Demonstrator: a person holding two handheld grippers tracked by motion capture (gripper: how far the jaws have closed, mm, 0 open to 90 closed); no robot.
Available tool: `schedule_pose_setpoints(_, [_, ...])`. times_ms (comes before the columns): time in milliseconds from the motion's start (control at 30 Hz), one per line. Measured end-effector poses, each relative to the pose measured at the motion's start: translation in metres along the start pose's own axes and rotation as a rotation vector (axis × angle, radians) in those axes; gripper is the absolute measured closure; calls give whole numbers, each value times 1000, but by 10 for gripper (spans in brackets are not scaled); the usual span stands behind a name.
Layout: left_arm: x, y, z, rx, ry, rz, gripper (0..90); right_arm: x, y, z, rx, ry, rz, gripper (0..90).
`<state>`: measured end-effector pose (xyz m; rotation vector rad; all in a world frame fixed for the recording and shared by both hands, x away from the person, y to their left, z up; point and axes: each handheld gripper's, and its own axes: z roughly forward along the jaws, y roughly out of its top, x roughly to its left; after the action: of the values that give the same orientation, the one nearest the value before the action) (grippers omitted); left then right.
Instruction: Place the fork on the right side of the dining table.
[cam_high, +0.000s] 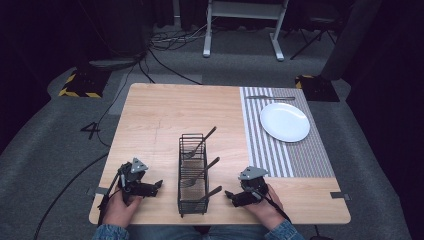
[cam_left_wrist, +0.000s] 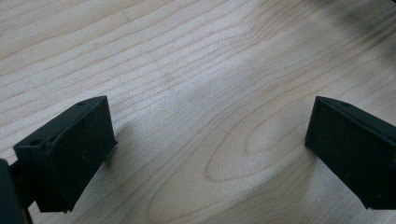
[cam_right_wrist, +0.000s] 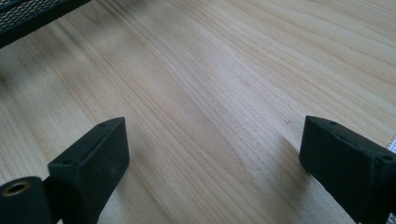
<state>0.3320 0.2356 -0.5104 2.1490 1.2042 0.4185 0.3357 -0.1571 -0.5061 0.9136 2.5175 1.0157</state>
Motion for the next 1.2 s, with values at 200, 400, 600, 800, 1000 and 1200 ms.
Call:
schedule_pose_setpoints(200, [0,0,0,0,0,0,14,0,0,-3,-8,10,-3,168])
schedule_pose_setpoints(400, [0,0,0,0,0,0,14,2,1,-7,6,18,-12,332])
schedule_pose_setpoints(600, [0,0,0,0,0,0,14,6,10,-21,-4,64,-15,388])
schedule_pose_setpoints(800, [0,0,0,0,0,-1,15,7,19,-43,-46,110,-9,396])
schedule_pose_setpoints(1000, [-1,-2,-2,-2,-3,0,15,11,31,-65,-86,173,-13,459])
schedule_pose_setpoints(1200, [-1,-2,-2,-2,-3,0,15,20,44,-84,-129,227,-45,479])
